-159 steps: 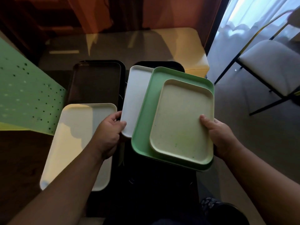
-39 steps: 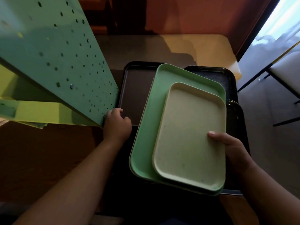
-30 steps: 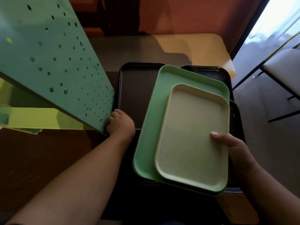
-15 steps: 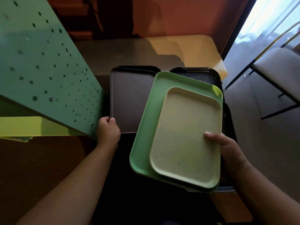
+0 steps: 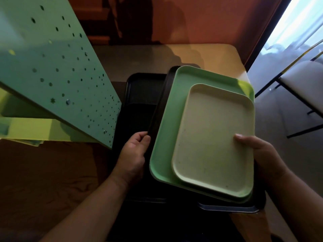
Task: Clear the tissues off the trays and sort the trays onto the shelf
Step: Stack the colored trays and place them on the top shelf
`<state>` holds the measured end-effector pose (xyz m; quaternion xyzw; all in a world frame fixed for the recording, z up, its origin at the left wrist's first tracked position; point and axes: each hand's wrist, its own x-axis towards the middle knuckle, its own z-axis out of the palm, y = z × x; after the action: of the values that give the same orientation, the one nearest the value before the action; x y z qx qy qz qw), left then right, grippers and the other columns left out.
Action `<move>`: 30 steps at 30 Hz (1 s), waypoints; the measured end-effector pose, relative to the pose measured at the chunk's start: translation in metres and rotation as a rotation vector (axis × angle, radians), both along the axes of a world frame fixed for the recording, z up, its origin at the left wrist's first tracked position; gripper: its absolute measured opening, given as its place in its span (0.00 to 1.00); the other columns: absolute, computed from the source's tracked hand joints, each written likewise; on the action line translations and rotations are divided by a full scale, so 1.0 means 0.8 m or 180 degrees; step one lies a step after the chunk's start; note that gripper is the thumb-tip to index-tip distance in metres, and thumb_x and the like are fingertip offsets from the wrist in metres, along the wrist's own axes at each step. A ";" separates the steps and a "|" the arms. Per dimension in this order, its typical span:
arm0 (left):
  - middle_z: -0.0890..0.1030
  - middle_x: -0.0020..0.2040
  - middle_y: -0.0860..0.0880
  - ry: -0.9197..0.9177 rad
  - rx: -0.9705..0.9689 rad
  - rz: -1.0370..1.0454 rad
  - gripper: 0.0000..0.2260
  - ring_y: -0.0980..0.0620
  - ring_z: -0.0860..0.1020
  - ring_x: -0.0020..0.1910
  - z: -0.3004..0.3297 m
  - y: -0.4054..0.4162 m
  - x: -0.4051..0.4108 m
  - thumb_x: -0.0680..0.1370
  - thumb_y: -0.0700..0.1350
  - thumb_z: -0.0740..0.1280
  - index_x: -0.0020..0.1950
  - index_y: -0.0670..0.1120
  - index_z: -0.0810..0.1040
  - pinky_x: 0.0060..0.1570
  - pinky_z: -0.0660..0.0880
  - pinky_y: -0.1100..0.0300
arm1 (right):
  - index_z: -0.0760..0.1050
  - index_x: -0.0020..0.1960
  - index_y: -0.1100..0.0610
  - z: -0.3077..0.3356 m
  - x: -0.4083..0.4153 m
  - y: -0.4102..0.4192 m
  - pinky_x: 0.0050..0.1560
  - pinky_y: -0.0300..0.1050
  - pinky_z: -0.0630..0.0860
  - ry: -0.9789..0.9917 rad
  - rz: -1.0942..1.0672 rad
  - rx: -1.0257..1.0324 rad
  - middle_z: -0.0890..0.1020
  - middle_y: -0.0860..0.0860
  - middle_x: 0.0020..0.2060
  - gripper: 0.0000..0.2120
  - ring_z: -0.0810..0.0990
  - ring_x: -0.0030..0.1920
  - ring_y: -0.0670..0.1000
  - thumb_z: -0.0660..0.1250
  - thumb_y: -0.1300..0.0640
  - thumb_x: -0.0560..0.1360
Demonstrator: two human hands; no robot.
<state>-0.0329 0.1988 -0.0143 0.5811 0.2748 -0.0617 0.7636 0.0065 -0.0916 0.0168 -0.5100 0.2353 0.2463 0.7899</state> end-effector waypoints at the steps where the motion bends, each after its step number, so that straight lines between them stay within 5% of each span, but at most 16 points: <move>1: 0.85 0.40 0.45 0.0083 -0.0099 -0.0164 0.09 0.54 0.83 0.34 0.004 -0.012 -0.004 0.83 0.39 0.59 0.59 0.39 0.76 0.35 0.81 0.60 | 0.71 0.72 0.62 0.001 0.001 -0.006 0.33 0.56 0.83 -0.0019 0.0039 -0.0051 0.86 0.62 0.47 0.31 0.87 0.38 0.62 0.64 0.58 0.69; 3: 0.86 0.41 0.43 0.0327 -0.0592 -0.0307 0.12 0.51 0.84 0.35 0.007 -0.031 -0.008 0.83 0.41 0.59 0.62 0.37 0.77 0.36 0.82 0.59 | 0.70 0.72 0.62 0.002 0.001 -0.021 0.32 0.54 0.83 0.0011 0.0091 -0.0118 0.87 0.61 0.46 0.31 0.87 0.38 0.61 0.64 0.58 0.69; 6: 0.85 0.53 0.38 0.0753 -0.1168 -0.0828 0.24 0.42 0.85 0.50 0.016 -0.046 -0.002 0.82 0.54 0.57 0.64 0.37 0.79 0.52 0.81 0.50 | 0.72 0.71 0.60 -0.002 -0.005 -0.043 0.37 0.57 0.85 -0.0143 0.0109 -0.0255 0.85 0.64 0.52 0.28 0.87 0.42 0.63 0.64 0.61 0.70; 8: 0.84 0.57 0.38 0.0756 -0.0855 -0.1316 0.27 0.39 0.82 0.57 0.015 -0.061 0.008 0.77 0.61 0.65 0.65 0.40 0.78 0.59 0.79 0.44 | 0.72 0.71 0.56 -0.009 -0.011 -0.054 0.40 0.58 0.84 -0.0392 0.0096 -0.0468 0.84 0.64 0.57 0.32 0.87 0.46 0.63 0.70 0.65 0.67; 11: 0.85 0.54 0.40 0.0563 -0.0167 -0.1336 0.25 0.40 0.84 0.53 0.008 -0.091 0.023 0.70 0.47 0.77 0.64 0.40 0.77 0.56 0.80 0.44 | 0.72 0.69 0.51 -0.014 -0.015 -0.074 0.40 0.55 0.85 -0.0707 0.0000 -0.0622 0.86 0.59 0.54 0.32 0.87 0.49 0.61 0.71 0.64 0.66; 13: 0.85 0.55 0.41 0.0383 0.0012 -0.1309 0.27 0.41 0.84 0.53 0.006 -0.108 0.030 0.68 0.41 0.79 0.65 0.40 0.76 0.55 0.81 0.44 | 0.73 0.67 0.51 -0.010 -0.012 -0.091 0.43 0.54 0.85 -0.0918 0.0042 -0.0631 0.86 0.59 0.54 0.31 0.87 0.50 0.60 0.74 0.62 0.65; 16: 0.83 0.58 0.44 -0.0099 0.0368 -0.1325 0.36 0.45 0.83 0.56 0.008 -0.123 0.043 0.62 0.48 0.80 0.68 0.44 0.73 0.54 0.81 0.45 | 0.70 0.70 0.53 -0.002 0.003 -0.116 0.50 0.57 0.84 -0.1289 0.0360 -0.1041 0.83 0.59 0.59 0.38 0.85 0.56 0.59 0.79 0.56 0.64; 19: 0.81 0.61 0.45 -0.0741 0.0933 -0.1327 0.34 0.46 0.82 0.59 0.003 -0.138 0.054 0.64 0.50 0.78 0.68 0.46 0.72 0.53 0.81 0.46 | 0.69 0.72 0.56 -0.004 0.022 -0.134 0.53 0.60 0.83 -0.1692 0.0431 -0.1494 0.80 0.59 0.62 0.39 0.82 0.61 0.59 0.82 0.57 0.65; 22: 0.81 0.58 0.56 -0.1046 0.1442 -0.1099 0.32 0.56 0.80 0.58 -0.007 -0.153 0.057 0.64 0.40 0.78 0.65 0.58 0.73 0.55 0.80 0.50 | 0.69 0.72 0.57 -0.018 0.030 -0.147 0.57 0.70 0.79 -0.1848 0.0350 -0.1575 0.79 0.61 0.64 0.45 0.78 0.65 0.63 0.86 0.53 0.60; 24: 0.81 0.54 0.58 -0.1126 0.1714 -0.0929 0.31 0.63 0.80 0.54 -0.014 -0.161 0.056 0.63 0.37 0.76 0.63 0.57 0.75 0.50 0.79 0.57 | 0.70 0.71 0.59 -0.026 0.028 -0.151 0.58 0.72 0.77 -0.2053 0.0400 -0.1486 0.79 0.62 0.62 0.45 0.78 0.63 0.65 0.86 0.49 0.60; 27: 0.82 0.54 0.51 -0.1039 0.1804 -0.0793 0.25 0.53 0.81 0.55 -0.025 -0.165 0.044 0.65 0.41 0.76 0.57 0.61 0.77 0.52 0.81 0.44 | 0.69 0.68 0.68 -0.033 0.020 -0.147 0.58 0.55 0.80 -0.2212 0.0527 -0.1567 0.81 0.57 0.58 0.36 0.82 0.59 0.56 0.82 0.59 0.67; 30: 0.84 0.51 0.58 -0.0960 0.1711 -0.0636 0.24 0.60 0.82 0.52 -0.031 -0.165 0.028 0.69 0.36 0.76 0.54 0.63 0.78 0.52 0.80 0.48 | 0.69 0.67 0.71 -0.047 0.017 -0.143 0.52 0.32 0.77 -0.2473 0.0679 -0.1884 0.83 0.43 0.54 0.33 0.82 0.54 0.40 0.80 0.67 0.67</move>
<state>-0.0109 0.0664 -0.0389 0.7886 0.1066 0.0252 0.6051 0.0200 -0.2057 -0.0208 -0.7875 -0.0700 0.0403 0.6110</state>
